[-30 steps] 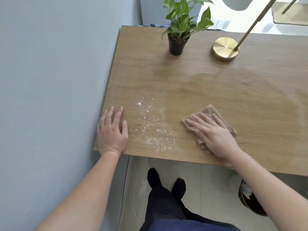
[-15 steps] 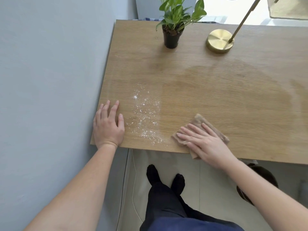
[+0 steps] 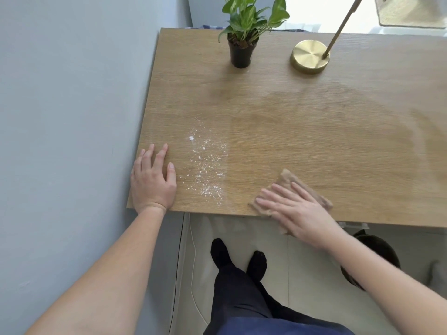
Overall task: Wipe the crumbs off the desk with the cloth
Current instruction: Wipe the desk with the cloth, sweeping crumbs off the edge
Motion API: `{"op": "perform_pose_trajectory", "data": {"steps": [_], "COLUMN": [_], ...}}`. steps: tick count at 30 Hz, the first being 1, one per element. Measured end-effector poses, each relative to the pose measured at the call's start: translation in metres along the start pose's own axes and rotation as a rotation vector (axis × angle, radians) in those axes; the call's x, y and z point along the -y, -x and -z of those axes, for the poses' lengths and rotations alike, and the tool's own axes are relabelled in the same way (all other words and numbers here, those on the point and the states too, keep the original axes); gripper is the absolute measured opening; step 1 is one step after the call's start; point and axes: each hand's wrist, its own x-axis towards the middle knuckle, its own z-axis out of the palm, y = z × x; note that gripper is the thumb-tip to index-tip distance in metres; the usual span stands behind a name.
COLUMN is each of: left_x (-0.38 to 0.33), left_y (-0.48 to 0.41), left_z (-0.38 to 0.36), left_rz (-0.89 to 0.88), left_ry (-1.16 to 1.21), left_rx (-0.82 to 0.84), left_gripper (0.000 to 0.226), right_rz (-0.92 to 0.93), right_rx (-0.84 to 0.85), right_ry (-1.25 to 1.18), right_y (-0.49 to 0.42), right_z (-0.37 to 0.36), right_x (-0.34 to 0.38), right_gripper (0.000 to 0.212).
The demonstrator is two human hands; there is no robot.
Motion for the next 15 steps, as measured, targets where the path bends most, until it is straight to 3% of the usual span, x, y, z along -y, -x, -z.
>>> {"op": "perform_pose_trajectory", "data": {"steps": [5,8,11,13,15], "left_x": [0.0,0.001,0.001,0.0,0.001], "left_y": [0.001,0.003,0.001,0.0,0.0], "left_z": [0.0,0.0,0.001,0.001,0.001], "left_rz": [-0.001,0.002,-0.009,-0.007,0.0], "left_ry": [0.01,0.015,0.018,0.012,0.003], "left_rx": [-0.006,-0.002,-0.003,0.0,0.003], "left_gripper": [0.051,0.051,0.053,0.052,0.052], "right_rz": [-0.408,-0.208,0.001,-0.066,-0.253], "right_rx": [-0.203,-0.113,-0.035,-0.044,-0.112], "right_ry": [-0.12,-0.076,0.037,0.067,-0.007], "right_y": [-0.071,-0.074,-0.033,-0.027,-0.054], "right_z": [0.01,-0.003,-0.002,0.01,0.025], "right_x": [0.015,0.045,0.02,-0.012,-0.028], "right_gripper": [0.047,0.048,0.049,0.05,0.05]}}
